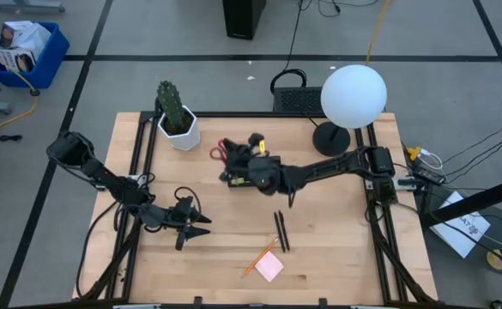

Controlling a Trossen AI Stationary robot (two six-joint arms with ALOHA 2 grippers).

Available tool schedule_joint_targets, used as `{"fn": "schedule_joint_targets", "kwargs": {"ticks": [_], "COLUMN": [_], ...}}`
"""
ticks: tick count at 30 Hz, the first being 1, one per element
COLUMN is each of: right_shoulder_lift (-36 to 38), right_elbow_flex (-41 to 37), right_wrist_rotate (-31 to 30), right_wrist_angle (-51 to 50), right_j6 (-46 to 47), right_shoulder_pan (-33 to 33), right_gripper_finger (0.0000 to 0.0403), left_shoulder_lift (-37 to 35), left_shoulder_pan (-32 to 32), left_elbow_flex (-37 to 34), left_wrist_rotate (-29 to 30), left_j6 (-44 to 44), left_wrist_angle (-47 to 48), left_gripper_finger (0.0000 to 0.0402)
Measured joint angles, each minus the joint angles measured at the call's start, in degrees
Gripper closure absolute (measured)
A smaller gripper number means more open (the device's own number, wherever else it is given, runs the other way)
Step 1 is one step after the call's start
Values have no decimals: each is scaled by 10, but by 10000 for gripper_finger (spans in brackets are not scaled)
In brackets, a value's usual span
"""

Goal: Pick and place office supplies into organizer
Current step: Put the red scissors into the top left of the desk organizer

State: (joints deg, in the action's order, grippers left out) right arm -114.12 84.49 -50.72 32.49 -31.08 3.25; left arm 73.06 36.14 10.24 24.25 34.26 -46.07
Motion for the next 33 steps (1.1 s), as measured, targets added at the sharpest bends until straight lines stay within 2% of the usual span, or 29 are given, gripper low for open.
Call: {"fn": "schedule_joint_targets", "kwargs": {"ticks": [4,15,23,28,33], "right_shoulder_lift": [0,0,-39,-70,-90], "right_elbow_flex": [0,0,0,0,0], "right_wrist_rotate": [21,53,71,73,73], "right_wrist_angle": [36,52,59,94,81], "right_j6": [-28,-37,-29,-68,-72], "right_shoulder_pan": [-36,-102,-116,-112,-108], "right_gripper_finger": [394,393,393,393,393], "left_shoulder_lift": [0,0,0,0,0], "left_shoulder_pan": [0,0,0,0,0], "left_elbow_flex": [0,0,0,0,0], "left_wrist_rotate": [0,0,1,2,2], "left_j6": [0,2,2,-1,-5], "left_wrist_angle": [9,19,23,27,27], "left_gripper_finger": [213,213,213,213,213]}}
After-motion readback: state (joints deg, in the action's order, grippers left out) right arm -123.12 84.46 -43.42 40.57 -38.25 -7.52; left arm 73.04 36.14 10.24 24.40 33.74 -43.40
